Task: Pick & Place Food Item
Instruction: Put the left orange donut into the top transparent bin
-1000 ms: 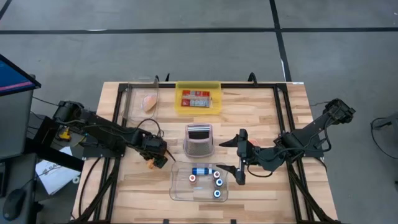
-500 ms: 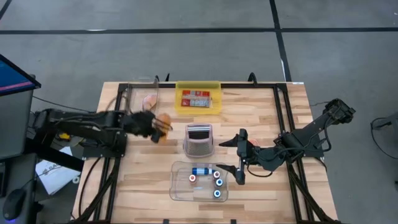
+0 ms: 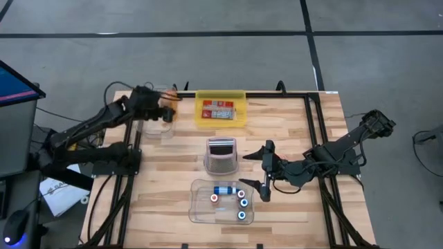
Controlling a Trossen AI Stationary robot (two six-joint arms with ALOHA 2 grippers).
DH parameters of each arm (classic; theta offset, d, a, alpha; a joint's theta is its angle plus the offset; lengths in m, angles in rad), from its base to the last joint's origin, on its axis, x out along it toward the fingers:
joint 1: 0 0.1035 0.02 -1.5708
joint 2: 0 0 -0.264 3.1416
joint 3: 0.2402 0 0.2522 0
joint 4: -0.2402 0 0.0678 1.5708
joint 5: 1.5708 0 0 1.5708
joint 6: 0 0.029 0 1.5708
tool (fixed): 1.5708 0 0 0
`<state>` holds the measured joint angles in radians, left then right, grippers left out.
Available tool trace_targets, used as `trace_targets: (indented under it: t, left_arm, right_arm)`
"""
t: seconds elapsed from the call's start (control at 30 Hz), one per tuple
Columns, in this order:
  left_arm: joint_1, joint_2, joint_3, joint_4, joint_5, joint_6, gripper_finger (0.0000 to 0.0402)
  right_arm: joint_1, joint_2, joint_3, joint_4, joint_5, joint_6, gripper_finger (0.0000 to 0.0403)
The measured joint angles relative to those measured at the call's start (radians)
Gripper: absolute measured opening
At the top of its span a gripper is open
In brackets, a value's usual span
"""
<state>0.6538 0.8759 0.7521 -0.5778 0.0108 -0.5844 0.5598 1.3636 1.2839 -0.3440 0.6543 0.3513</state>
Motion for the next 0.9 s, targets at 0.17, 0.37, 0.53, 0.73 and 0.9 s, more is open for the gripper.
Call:
trace_targets:
  t: [0.17, 0.37, 0.53, 0.73, 0.9]
  left_arm:
    - [0.097, 0.082, 0.057, -0.128, -0.107, 0.058, 0.0184]
    - [0.151, 0.165, 0.078, -0.206, -0.27, 0.083, 0.0184]
    - [0.193, 0.235, 0.078, -0.258, -0.324, 0.083, 0.0184]
    - [0.229, 0.278, 0.078, -0.22, -0.337, 0.153, 0.0186]
    - [0.235, 0.279, 0.078, -0.201, -0.335, 0.181, 0.0214]
  right_arm:
    - [0.003, 0.0, 0.0, -0.001, -0.003, -0.008, 0.0354]
    - [0.004, 0.0, 0.0, -0.001, -0.003, -0.011, 0.0354]
    - [0.016, 0.0, 0.0, -0.001, -0.003, -0.003, 0.0354]
    - [0.031, 0.0, 0.0, 0.0, -0.003, 0.009, 0.0354]
    - [0.037, 0.0, 0.0, -0.001, -0.001, 0.016, 0.0354]
